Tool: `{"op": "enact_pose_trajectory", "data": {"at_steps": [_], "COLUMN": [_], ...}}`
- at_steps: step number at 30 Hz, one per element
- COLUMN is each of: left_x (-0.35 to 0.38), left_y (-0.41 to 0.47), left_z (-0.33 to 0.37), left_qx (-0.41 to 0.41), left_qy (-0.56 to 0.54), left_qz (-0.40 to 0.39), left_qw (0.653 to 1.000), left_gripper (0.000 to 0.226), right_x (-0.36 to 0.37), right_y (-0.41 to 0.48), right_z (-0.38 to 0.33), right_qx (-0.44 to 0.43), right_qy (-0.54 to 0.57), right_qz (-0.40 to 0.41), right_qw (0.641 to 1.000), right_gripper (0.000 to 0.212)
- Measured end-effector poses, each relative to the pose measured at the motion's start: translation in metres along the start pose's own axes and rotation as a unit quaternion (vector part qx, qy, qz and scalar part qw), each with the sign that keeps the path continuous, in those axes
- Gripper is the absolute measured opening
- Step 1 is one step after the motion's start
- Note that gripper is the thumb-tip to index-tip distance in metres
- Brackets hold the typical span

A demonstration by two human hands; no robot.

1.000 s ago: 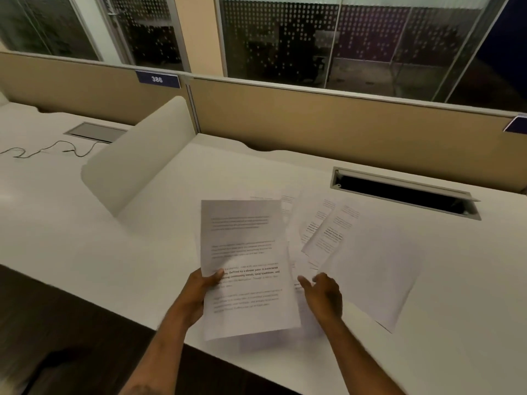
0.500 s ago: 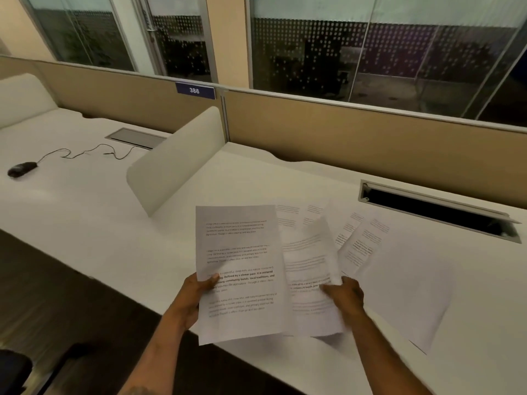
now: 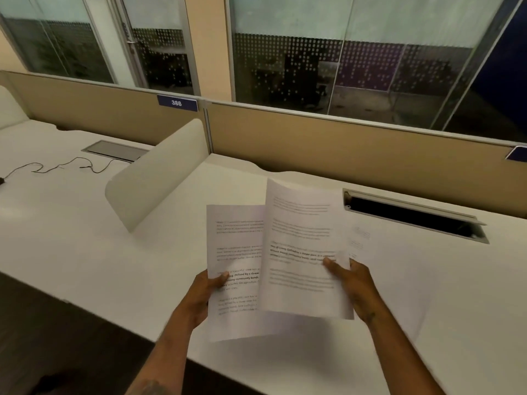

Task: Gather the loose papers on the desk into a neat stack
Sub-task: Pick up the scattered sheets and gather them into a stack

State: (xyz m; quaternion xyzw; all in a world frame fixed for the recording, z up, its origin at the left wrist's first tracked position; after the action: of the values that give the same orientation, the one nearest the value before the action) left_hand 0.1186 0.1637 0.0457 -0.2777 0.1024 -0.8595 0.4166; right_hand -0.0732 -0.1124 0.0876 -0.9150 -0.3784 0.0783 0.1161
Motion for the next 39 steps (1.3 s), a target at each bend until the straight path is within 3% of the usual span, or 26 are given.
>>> {"op": "enact_pose_trajectory", "data": {"at_steps": [5, 9, 13, 15, 17, 19, 21, 23, 25, 33, 36, 39], "left_x": [0.037, 0.062, 0.091, 0.102, 0.112, 0.121, 0.127, 0.130, 0.129, 0.119, 0.115, 0.111], "left_y": [0.014, 0.027, 0.036, 0.042, 0.050, 0.056, 0.058, 0.059, 0.062, 0.070, 0.071, 0.074], "left_z": [-0.009, -0.013, -0.019, -0.025, -0.030, -0.035, -0.036, -0.036, -0.036, -0.035, -0.030, -0.024], "left_qx": [0.001, -0.027, 0.003, 0.004, 0.011, 0.011, 0.009, 0.004, 0.005, 0.004, 0.006, 0.013], "left_qy": [0.035, -0.005, 0.057, 0.081, 0.093, 0.096, 0.085, 0.072, 0.063, 0.063, 0.060, 0.065], "left_qz": [-0.033, -0.033, -0.047, -0.045, -0.037, -0.034, -0.035, -0.033, -0.023, -0.016, -0.019, -0.018], "left_qw": [0.999, 0.999, 0.997, 0.996, 0.995, 0.995, 0.996, 0.997, 0.998, 0.998, 0.998, 0.998], "left_gripper": [0.041, 0.068, 0.053, 0.070, 0.057, 0.033, 0.026, 0.026, 0.028, 0.036, 0.052, 0.052], "right_x": [0.036, 0.030, 0.013, -0.002, -0.028, -0.062, -0.097, -0.117, -0.124, -0.140, -0.146, -0.146], "right_y": [-0.006, -0.005, -0.002, 0.002, 0.006, 0.007, 0.003, -0.007, -0.014, 0.003, -0.007, -0.021], "right_z": [0.026, 0.033, 0.030, 0.028, 0.032, 0.049, 0.076, 0.102, 0.118, 0.134, 0.099, 0.037], "right_qx": [0.014, 0.027, 0.016, 0.013, 0.022, 0.062, 0.156, 0.259, 0.282, 0.310, 0.212, 0.059], "right_qy": [0.024, -0.010, -0.059, -0.069, -0.086, -0.163, -0.282, -0.388, -0.438, -0.181, -0.104, -0.092], "right_qz": [-0.032, 0.019, 0.036, 0.039, 0.088, 0.205, 0.294, 0.297, 0.293, 0.366, 0.438, 0.523], "right_qw": [0.999, 0.999, 0.998, 0.997, 0.992, 0.963, 0.900, 0.833, 0.802, 0.859, 0.867, 0.846], "right_gripper": [0.037, 0.045, 0.043, 0.041, 0.039, 0.041, 0.053, 0.069, 0.072, 0.052, 0.040, 0.024]}}
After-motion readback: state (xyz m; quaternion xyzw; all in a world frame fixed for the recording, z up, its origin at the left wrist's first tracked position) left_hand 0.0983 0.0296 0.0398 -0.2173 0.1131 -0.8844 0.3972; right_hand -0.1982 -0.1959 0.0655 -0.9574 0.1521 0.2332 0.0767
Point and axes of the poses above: each hand's wrist, its own y-axis towards the middle knuckle, its own x-axis out of the palm, z = x × y, the point moved 2 cm from there along y, towards the middle knuckle, and after that the axes turned 4 degrees about -y, right-handed, at the moved point
